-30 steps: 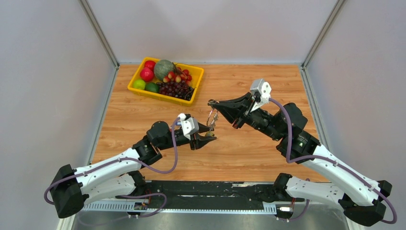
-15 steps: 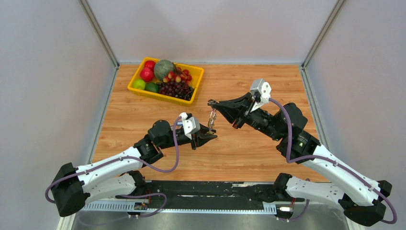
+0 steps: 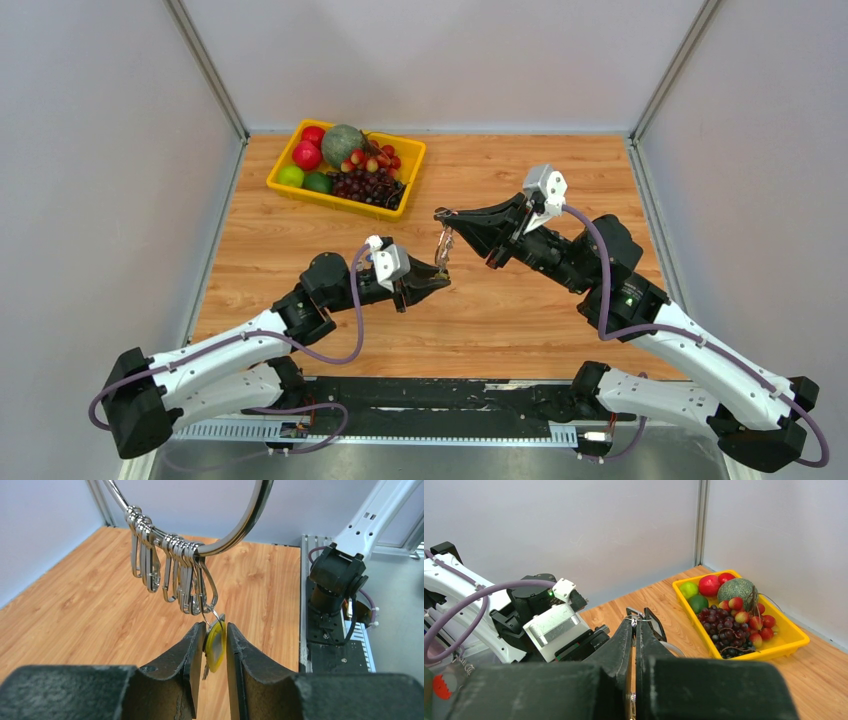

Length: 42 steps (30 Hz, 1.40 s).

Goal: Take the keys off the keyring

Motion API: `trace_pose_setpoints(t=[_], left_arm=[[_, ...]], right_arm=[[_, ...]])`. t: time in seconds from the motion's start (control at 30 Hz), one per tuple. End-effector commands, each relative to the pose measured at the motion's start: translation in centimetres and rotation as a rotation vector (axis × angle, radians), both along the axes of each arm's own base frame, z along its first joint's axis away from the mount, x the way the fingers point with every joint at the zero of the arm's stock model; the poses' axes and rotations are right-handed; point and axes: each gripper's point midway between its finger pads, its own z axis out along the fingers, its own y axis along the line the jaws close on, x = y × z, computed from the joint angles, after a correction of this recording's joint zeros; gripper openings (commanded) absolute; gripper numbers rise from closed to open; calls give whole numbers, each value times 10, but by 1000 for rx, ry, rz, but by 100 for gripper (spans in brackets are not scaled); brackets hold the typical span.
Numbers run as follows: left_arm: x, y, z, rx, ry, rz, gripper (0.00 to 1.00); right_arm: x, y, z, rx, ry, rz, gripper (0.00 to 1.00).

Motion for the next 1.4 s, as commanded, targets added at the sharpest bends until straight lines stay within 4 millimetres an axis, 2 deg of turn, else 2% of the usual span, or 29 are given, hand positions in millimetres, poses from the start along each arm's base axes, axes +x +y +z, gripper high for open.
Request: trace_pose_setpoints(t=[0.0,0.2,0.4,0.77,0.87,0.9,0.97,1.0,1.03,1.07,1.1,1.13,1.17,1.2,1.23,1.3,1.33,1.37], left_arm=[[-4,2,16,-46,-28,-9,31],[-5,-1,15,-44,-19,-22,28],[-3,-2,8,-28,-3,-18,32],[-1,0,6,-19,2,-2,29],[-1,3,9,-24,-8,7,21],[-1,3,11,-25,-14,8,11],[0,4,14,-21,-13,19,1],[2,6,11,-3,1,32,1],[3,6,16,-2,1,37,0],[5,8,11,27,24,55,0],[7,8,20,28,25,66,0],[9,11,10,77,58,90,0],[11,12,21,78,54,101,0],[12,16,9,142,81,117,0],[11,21,6,201,115,128,0],[13,32,1,307,128,160,0],[19,36,15,326,96,189,0],[17,47,1,417,128,202,0]], right_arm=[[-8,-11,35,92,-47,-2,0],[-8,-12,36,94,-50,-3,0],[-8,-14,37,95,-55,-13,0],[-8,-14,35,92,-55,-11,0],[-8,-15,34,91,-54,-16,0],[-8,-16,34,91,-54,-18,0],[-7,-17,32,94,-50,-27,0],[-7,-18,30,92,-48,-32,0],[-6,-20,28,90,-45,-38,0],[-6,-22,24,89,-40,-49,0],[-4,-25,19,87,-32,-63,0],[-3,-28,12,83,-21,-77,0],[-3,-31,6,82,-12,-89,0],[-3,-34,-5,73,2,-101,1],[-4,-38,-13,70,15,-106,6],[0,-51,-33,71,57,-164,30],[0,-55,-53,46,93,-182,44],[-1,-60,-66,37,112,-194,54]])
